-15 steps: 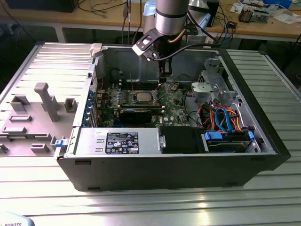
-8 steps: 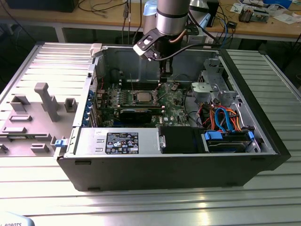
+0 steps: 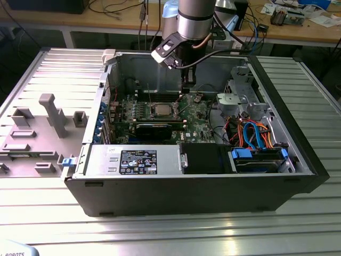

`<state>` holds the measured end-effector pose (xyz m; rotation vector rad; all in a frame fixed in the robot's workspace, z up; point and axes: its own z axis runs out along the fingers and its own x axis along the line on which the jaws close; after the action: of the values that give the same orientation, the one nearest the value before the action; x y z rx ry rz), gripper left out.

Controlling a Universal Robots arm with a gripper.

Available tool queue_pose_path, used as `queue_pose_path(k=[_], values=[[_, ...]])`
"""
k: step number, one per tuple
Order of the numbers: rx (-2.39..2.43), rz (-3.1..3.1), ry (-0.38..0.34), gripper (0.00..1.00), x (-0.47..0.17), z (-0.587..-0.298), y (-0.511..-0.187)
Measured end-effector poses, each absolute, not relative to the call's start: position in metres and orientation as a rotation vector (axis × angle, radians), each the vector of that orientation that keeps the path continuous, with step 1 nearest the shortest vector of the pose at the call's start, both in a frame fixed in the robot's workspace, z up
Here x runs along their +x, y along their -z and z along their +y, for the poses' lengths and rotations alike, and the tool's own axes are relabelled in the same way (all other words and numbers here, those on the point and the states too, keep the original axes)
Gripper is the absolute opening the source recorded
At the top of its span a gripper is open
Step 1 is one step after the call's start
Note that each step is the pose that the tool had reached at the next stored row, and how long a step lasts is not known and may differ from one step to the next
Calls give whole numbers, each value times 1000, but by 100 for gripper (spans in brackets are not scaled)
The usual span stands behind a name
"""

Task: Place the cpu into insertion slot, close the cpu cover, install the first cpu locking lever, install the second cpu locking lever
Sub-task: 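Close the cpu cover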

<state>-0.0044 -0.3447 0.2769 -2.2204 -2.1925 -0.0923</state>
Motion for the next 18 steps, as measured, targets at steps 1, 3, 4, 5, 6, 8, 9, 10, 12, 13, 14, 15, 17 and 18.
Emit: queue_pose_path(k=[1, 3, 4, 5, 6, 8, 9, 10, 12, 13, 14, 15, 17, 18], values=[[-2220, -2192, 92, 11, -4, -345, -277], [-2220, -2192, 92, 11, -3, -345, -277], [-2220, -2192, 92, 11, -2, -345, -277], [-2220, -2192, 92, 11, -1, -345, -277], [-2220, -2192, 92, 11, 0, -345, -277], [-2221, -2192, 92, 11, 2, -345, -277], [-2221, -2193, 92, 11, 3, -345, -277], [-2221, -2192, 92, 11, 3, -344, -277], [-2221, -2192, 92, 11, 3, -344, -277], [-2221, -2193, 92, 11, 3, -344, -277], [-2221, -2193, 92, 11, 4, -344, -277], [-2221, -2193, 92, 11, 4, -344, -277], [-2221, -2193, 92, 11, 4, -344, -277], [-2221, -2193, 92, 11, 4, -344, -277]])
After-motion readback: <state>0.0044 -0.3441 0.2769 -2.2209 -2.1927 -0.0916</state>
